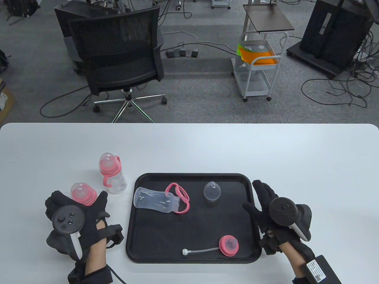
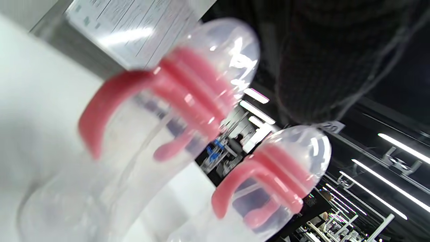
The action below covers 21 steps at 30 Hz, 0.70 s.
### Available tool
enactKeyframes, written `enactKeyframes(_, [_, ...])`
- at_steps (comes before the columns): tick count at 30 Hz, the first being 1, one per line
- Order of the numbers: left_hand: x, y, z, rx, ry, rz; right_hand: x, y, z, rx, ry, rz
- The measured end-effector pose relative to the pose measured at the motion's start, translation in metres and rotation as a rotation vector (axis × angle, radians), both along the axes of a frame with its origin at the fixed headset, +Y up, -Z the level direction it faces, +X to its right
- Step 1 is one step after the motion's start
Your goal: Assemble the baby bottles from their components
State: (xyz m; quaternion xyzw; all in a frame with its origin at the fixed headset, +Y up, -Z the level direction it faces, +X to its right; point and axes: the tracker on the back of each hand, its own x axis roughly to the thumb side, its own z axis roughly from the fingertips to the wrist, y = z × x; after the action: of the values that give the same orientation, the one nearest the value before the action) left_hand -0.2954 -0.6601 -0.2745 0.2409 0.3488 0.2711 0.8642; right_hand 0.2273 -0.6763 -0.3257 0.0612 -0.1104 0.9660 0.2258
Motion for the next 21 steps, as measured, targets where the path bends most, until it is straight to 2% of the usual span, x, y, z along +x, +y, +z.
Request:
enactKeyframes(2, [0.018, 0.016, 0.005, 0.011, 0.028, -0.161, 0.001, 0.0, 0.0, -0.002, -0.003, 0.001])
enactKeyframes(5, [0.047, 0.034, 0.013, 0.07, 0.0, -0.349, 0.001, 0.0, 0.0, -0.006, -0.006, 0.001])
enactKeyframes(7, [0.07, 0.04, 0.014, 0.076, -0.054, -0.487, 0.002, 0.0, 0.0, -0.008, -0.008, 0.001])
enactKeyframes(9, [0.095, 0.04, 0.01, 0.037, -0.162, -0.615, 0.002, 0.0, 0.0, -0.009, -0.011, 0.0])
enactKeyframes(10, [0.103, 0.038, 0.005, -0.002, -0.243, -0.657, 0.003, 0.0, 0.0, -0.009, -0.012, -0.002])
enactKeyframes(12, [0.119, 0.031, -0.003, -0.099, -0.316, -0.688, 0.004, 0.0, 0.0, -0.007, -0.015, -0.006])
enactKeyframes(13, [0.126, 0.026, -0.01, -0.217, -0.423, -0.713, 0.005, 0.001, 0.0, -0.007, -0.017, -0.008])
enactKeyframes(18, [0.148, -0.001, -0.039, -0.534, -0.639, -0.771, 0.009, 0.001, -0.002, -0.009, -0.025, -0.019])
enactKeyframes(21, [0.156, -0.02, -0.056, -0.719, -0.715, -0.76, 0.011, 0.001, -0.003, -0.011, -0.029, -0.025])
